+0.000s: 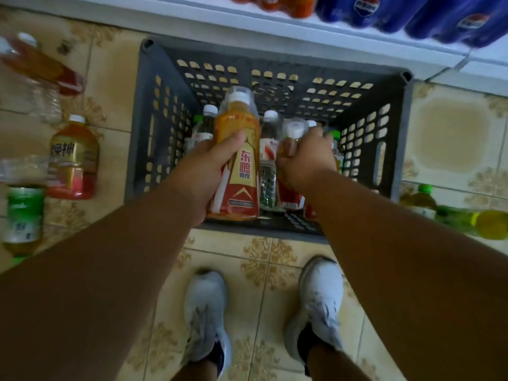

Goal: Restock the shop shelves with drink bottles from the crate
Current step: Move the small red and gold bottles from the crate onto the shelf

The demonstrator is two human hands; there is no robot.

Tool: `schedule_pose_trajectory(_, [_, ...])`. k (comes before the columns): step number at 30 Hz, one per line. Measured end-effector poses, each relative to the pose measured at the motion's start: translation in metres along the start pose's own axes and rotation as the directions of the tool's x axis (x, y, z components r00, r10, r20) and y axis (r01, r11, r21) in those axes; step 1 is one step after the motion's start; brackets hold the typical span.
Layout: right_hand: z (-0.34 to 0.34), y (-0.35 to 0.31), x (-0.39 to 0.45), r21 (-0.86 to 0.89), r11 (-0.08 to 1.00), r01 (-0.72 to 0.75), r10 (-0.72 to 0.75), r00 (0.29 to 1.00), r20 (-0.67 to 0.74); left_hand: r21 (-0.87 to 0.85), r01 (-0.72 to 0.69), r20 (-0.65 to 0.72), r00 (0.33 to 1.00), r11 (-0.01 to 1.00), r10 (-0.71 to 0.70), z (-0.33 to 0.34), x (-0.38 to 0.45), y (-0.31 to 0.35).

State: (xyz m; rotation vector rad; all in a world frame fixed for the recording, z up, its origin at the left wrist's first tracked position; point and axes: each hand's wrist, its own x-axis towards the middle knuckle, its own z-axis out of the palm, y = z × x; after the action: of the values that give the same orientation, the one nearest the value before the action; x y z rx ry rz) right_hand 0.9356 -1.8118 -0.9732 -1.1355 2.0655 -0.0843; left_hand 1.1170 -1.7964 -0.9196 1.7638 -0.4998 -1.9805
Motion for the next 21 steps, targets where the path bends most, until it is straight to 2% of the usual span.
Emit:
schedule_pose_trajectory(2, [-0.026,-0.004,-0.03,0.206,0.978,0.019,-0.018,1.0,-0.008,0.002,-0.038,0.023,0.999,0.999,0.038,-0.003,-0.032,0.02])
schedule_pose_trajectory(4, [-0.063,-0.018,-0.066,0.435,0.9,-0.009,-0.024,0.997,0.071,-0.026,-0.063,0.022,0.998,0.998,0.064,-0.009,-0.075,0.045])
schedule_pose_trajectory(8, [-0.135,-0.061,-0.136,0.653,0.757,-0.01,-0.17,0.962,0.212,-0.161,-0.072,0.062,0.995,0.984,0.082,-0.016,-0.162,0.085])
schedule_pose_trajectory(11, [-0.198,-0.105,-0.202,0.819,0.57,-0.059,-0.284,0.922,0.264,-0.25,-0.043,0.13,0.988,0.967,0.078,-0.023,-0.241,0.12])
schedule_pose_trajectory(15, [-0.273,-0.161,-0.281,0.913,0.349,-0.21,-0.385,0.856,0.344,-0.314,-0.063,0.247,0.958,0.947,0.145,-0.019,-0.337,0.167])
schedule_pose_trajectory(20, [-0.378,-0.227,-0.384,0.925,0.226,-0.306,-0.461,0.803,0.378,-0.404,-0.232,0.231,0.91,0.885,0.344,0.002,-0.473,0.231])
schedule_pose_trajectory(21, [-0.393,-0.234,-0.4,0.924,0.211,-0.318,-0.469,0.797,0.381,-0.422,-0.231,0.243,0.903,0.877,0.355,0.006,-0.494,0.239])
